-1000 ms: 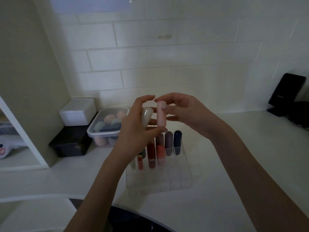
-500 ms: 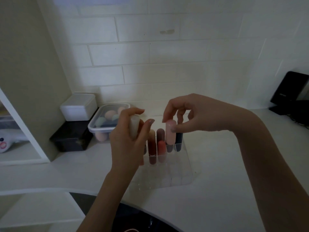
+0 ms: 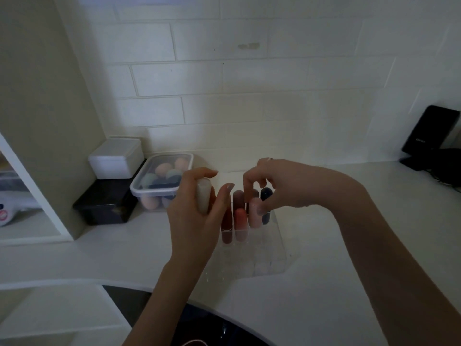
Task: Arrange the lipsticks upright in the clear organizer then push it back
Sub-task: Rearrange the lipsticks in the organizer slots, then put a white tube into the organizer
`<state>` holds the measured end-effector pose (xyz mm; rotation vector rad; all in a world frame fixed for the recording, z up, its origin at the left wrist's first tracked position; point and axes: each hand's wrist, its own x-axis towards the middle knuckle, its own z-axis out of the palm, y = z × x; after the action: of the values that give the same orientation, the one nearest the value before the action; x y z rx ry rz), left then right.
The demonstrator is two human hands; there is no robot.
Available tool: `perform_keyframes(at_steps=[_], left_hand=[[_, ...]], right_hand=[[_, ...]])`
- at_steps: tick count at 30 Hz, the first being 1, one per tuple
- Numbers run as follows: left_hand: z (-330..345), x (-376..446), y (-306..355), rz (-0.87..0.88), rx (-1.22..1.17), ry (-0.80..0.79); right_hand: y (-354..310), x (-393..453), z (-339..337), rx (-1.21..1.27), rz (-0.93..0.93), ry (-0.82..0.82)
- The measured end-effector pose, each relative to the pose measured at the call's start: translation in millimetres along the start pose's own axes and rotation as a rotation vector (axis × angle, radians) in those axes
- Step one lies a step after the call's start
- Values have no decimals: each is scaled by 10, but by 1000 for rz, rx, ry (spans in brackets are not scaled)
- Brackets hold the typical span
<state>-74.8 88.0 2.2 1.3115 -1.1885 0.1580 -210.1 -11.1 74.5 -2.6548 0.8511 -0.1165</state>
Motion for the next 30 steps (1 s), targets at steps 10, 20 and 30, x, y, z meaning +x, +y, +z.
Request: perform_keyframes(at_steps=[10, 20, 30], left_hand=[[16, -74, 20, -93, -282, -340], [59, -21, 105, -189, -298, -336], [24, -31, 124, -160, -208, -368]], right_hand=[[-3, 45, 16, 0, -35, 59], [-122, -9, -33, 516, -170, 254], [27, -191, -260, 515, -159, 271]])
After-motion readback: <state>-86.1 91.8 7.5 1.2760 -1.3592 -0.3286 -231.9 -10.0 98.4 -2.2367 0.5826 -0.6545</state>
